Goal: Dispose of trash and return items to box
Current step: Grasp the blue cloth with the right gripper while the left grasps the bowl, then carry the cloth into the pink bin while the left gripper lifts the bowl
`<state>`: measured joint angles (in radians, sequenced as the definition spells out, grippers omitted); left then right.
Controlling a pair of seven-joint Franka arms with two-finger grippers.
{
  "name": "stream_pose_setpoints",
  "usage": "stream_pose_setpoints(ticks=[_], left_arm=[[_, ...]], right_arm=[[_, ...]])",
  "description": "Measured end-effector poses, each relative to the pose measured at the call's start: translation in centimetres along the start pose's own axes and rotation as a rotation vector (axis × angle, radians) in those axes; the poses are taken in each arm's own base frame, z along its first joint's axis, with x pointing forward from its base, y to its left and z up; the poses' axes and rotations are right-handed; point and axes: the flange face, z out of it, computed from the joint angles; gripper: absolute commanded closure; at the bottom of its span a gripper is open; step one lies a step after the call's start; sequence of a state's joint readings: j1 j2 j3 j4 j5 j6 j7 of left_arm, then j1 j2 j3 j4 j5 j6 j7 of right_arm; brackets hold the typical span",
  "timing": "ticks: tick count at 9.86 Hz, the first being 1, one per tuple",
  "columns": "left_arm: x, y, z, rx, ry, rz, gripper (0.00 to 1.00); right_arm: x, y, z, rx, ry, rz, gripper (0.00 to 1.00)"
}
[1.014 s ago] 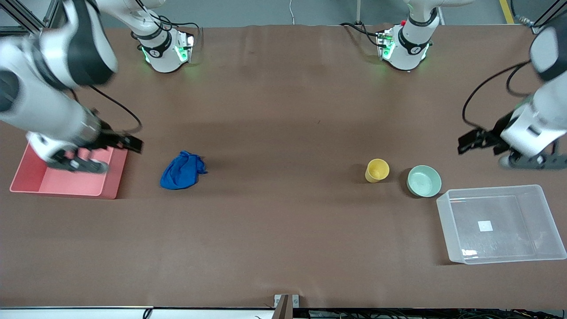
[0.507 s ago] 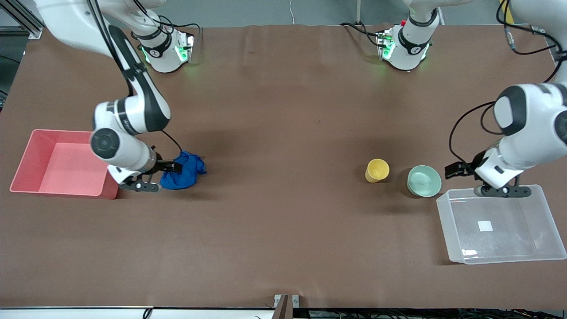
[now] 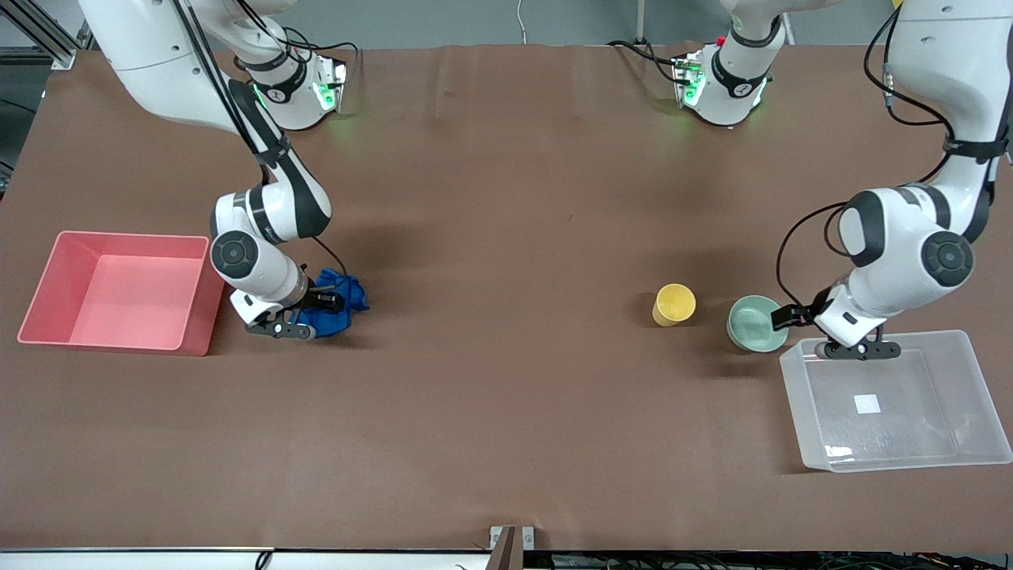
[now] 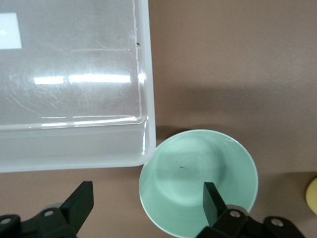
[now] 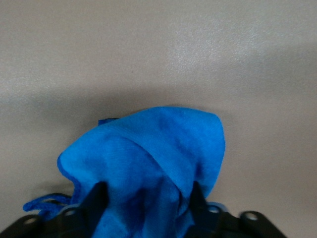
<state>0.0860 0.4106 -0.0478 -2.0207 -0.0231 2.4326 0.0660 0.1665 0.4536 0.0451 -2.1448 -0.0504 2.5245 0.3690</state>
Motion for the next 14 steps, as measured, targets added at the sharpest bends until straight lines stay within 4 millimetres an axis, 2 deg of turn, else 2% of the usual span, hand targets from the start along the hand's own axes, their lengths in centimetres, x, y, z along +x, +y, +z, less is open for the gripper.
stream_pose_setpoints(ticks=[1, 2, 3, 4, 5, 6, 8, 9, 10, 11, 12, 13, 14], left_arm=[[-0.5, 0.0, 1.3, 0.001, 0.008, -0.001, 0.03], [-0.8, -0.1, 2.6, 0.001, 0.012, -0.003, 0.13], [-1.0, -0.1, 3.8, 0.000, 0.011, -0.005, 0.41], [-1.1, -0.1, 4.5, 0.000, 0.010, -0.006, 0.77], [-1.1, -0.1, 5.0, -0.001, 0.007, -0.007, 0.93], [-1.2, -0.1, 5.3, -0.001, 0.005, -0.007, 0.99], [-1.2, -0.1, 5.5, -0.001, 0.002, -0.007, 1.00], [-1.1, -0.1, 5.3, -0.001, 0.007, -0.006, 1.00], [-0.9, 0.0, 4.5, -0.001, 0.018, -0.003, 1.00], [-0.7, 0.2, 2.9, -0.001, 0.024, 0.002, 1.00], [-0.5, 0.3, 0.6, 0.000, 0.023, 0.005, 1.00], [-0.1, 0.4, -2.6, 0.001, 0.020, 0.007, 1.00], [0.3, 0.6, -6.1, 0.001, 0.012, 0.010, 1.00]], right_arm=[[0.1, 0.2, -0.1, 0.000, 0.003, 0.005, 0.96], [0.3, 0.4, -0.4, 0.000, 0.004, 0.021, 0.96], [0.6, 0.4, -0.8, -0.009, -0.017, 0.044, 0.96], [1.1, 0.1, -2.1, -0.033, -0.069, 0.069, 0.96], [2.0, -0.4, -4.7, -0.061, -0.124, 0.085, 0.96], [3.0, -0.5, -8.4, -0.080, -0.157, 0.096, 0.96], [4.0, 0.6, -16.8, -0.093, -0.173, 0.107, 0.95], [4.1, 2.6, -20.6, -0.090, -0.175, 0.095, 0.95], [4.0, 6.0, -23.3, -0.082, -0.178, 0.070, 0.95], [4.1, 10.4, -24.7, -0.075, -0.182, 0.030, 0.95], [4.5, 15.8, -24.8, -0.091, -0.179, -0.026, 0.95], [5.1, 21.3, -24.1, -0.121, -0.161, -0.087, 0.95], [5.4, 25.6, -22.4, -0.136, -0.129, -0.148, 0.95]])
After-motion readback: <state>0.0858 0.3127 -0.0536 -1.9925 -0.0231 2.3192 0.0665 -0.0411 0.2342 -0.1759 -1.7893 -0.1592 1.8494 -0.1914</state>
